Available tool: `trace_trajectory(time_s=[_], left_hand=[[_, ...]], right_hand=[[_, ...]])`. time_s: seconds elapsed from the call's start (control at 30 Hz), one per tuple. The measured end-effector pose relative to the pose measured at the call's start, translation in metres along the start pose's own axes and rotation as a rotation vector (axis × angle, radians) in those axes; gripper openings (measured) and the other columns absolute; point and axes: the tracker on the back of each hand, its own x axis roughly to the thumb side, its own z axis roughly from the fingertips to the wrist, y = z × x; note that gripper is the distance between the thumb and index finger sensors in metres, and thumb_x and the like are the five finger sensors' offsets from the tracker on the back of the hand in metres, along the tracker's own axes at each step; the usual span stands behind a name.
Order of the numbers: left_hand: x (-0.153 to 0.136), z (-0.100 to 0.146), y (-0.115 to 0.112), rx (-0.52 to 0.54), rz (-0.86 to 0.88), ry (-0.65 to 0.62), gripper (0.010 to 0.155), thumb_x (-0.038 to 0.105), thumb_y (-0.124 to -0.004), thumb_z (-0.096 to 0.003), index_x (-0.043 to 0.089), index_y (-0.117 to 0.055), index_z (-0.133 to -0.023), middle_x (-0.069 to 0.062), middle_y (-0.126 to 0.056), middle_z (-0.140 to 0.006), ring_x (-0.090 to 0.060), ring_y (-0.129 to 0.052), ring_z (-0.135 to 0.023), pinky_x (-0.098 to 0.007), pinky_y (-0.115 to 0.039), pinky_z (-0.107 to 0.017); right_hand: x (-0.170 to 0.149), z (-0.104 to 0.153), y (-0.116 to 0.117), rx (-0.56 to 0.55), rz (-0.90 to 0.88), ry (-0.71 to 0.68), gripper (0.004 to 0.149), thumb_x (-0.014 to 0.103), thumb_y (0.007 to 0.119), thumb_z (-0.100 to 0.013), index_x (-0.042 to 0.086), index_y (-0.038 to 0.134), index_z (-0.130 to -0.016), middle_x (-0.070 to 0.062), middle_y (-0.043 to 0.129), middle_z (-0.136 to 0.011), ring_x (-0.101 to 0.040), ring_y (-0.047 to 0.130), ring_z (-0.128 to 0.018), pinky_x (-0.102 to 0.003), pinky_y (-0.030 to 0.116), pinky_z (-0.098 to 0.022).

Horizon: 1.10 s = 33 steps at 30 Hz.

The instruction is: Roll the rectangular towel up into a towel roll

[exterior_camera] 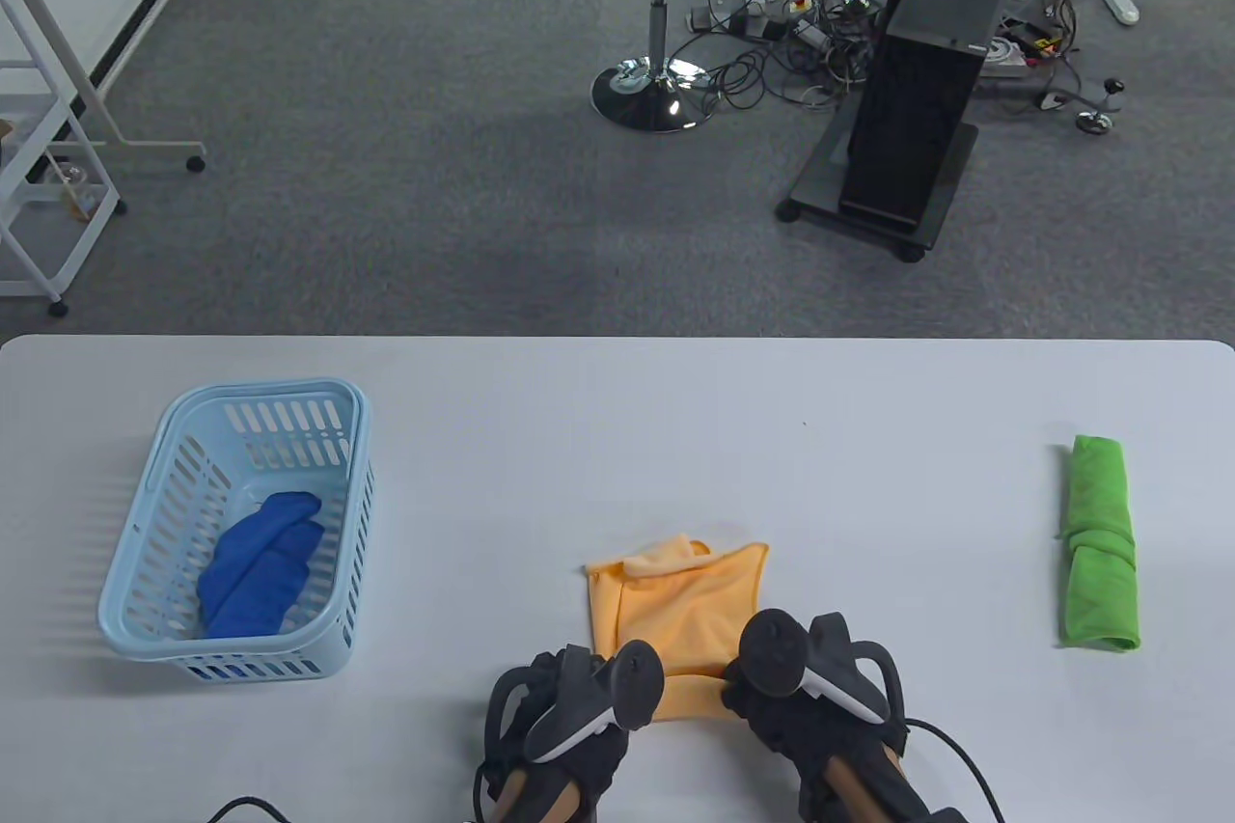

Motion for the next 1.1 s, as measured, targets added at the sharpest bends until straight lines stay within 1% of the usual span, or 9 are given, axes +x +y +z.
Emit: trace_trajectory(time_s=[0.1,0.17,0.23,0.3,0.37,0.47,0.57,0.77,1.1], left_hand=[[-0.005,-0.002,-0.002,0.017,0.045,0.021,0.058,0.049,-0.07,-0.0369,0.016,-0.1,-0.074,-0.01,-0.104,-0.06,-0.035,-0.093,-0.069,-0.064,-0.062,-0.063],[-0.003,-0.001,0.0,0.003,-0.002,0.051,0.057,0.051,-0.07,-0.0378,0.019,-0.1,-0.075,-0.009,-0.1,-0.065,-0.036,-0.088,-0.074,-0.064,-0.059,-0.065],[0.001,-0.001,0.0,-0.007,-0.045,0.063,0.056,0.052,-0.074,-0.0381,0.023,-0.094,-0.082,-0.011,-0.093,-0.075,-0.038,-0.081,-0.079,-0.066,-0.055,-0.066],[0.004,-0.001,-0.001,-0.049,-0.081,0.09,0.06,0.052,-0.074,-0.0393,0.031,-0.067,-0.095,-0.01,-0.074,-0.089,-0.039,-0.067,-0.087,-0.065,-0.048,-0.069],[0.007,0.0,0.0,-0.025,-0.077,0.059,0.054,0.048,-0.077,-0.0403,0.037,-0.063,-0.091,-0.009,-0.064,-0.093,-0.039,-0.059,-0.09,-0.066,-0.042,-0.07],[0.013,0.001,0.0,-0.01,-0.134,0.001,0.048,0.042,-0.078,-0.0409,0.033,-0.074,-0.088,-0.01,-0.066,-0.093,-0.04,-0.059,-0.09,-0.066,-0.042,-0.07],[0.013,0.003,0.001,0.0,-0.125,-0.035,0.062,0.053,-0.068,-0.0391,0.027,-0.076,-0.096,-0.013,-0.067,-0.097,-0.042,-0.059,-0.091,-0.066,-0.04,-0.07],[0.015,0.001,-0.007,-0.107,-0.198,-0.022,0.082,0.056,-0.082,-0.0338,0.021,-0.061,-0.104,-0.013,-0.061,-0.1,-0.043,-0.055,-0.093,-0.067,-0.039,-0.07],[0.009,0.002,-0.002,-0.051,-0.111,0.009,0.06,0.044,-0.077,-0.0391,0.02,-0.079,-0.094,-0.011,-0.079,-0.089,-0.04,-0.069,-0.088,-0.066,-0.049,-0.069]], right_hand=[[0.001,0.001,-0.003,-0.093,0.044,0.027,0.058,0.045,0.068,-0.034,0.026,0.083,-0.086,-0.007,0.064,-0.09,-0.029,0.074,-0.074,-0.059,0.053,-0.068],[0.006,0.004,-0.005,-0.114,0.05,0.008,0.063,0.044,0.073,-0.034,0.031,0.068,-0.096,-0.007,0.052,-0.097,-0.03,0.066,-0.083,-0.059,0.047,-0.07],[0.011,0.005,-0.009,-0.166,0.027,-0.024,0.062,0.037,0.08,-0.033,0.034,0.064,-0.092,-0.007,0.05,-0.097,-0.03,0.066,-0.083,-0.059,0.047,-0.07],[0.016,0.006,-0.008,-0.189,0.046,-0.042,0.051,0.034,0.082,-0.032,0.03,0.071,-0.082,-0.005,0.055,-0.094,-0.028,0.069,-0.082,-0.059,0.05,-0.07],[0.018,0.004,-0.005,-0.184,0.108,-0.048,0.048,0.035,0.082,-0.031,0.027,0.078,-0.077,-0.004,0.062,-0.091,-0.027,0.073,-0.08,-0.058,0.053,-0.069],[0.015,0.003,-0.001,-0.16,0.118,-0.04,0.05,0.037,0.076,-0.034,0.027,0.08,-0.082,-0.005,0.065,-0.092,-0.028,0.076,-0.08,-0.059,0.055,-0.068],[0.007,0.001,0.0,-0.08,0.058,-0.019,0.063,0.048,0.076,-0.031,0.026,0.076,-0.09,-0.009,0.062,-0.096,-0.031,0.074,-0.084,-0.06,0.054,-0.068],[0.005,-0.001,0.006,0.016,0.104,0.01,0.075,0.046,0.082,-0.03,0.026,0.062,-0.1,-0.009,0.057,-0.099,-0.033,0.068,-0.088,-0.061,0.05,-0.07],[0.0,-0.001,0.004,-0.004,0.02,-0.014,0.063,0.046,0.073,-0.032,0.021,0.078,-0.09,-0.006,0.077,-0.083,-0.028,0.082,-0.072,-0.06,0.057,-0.067]])
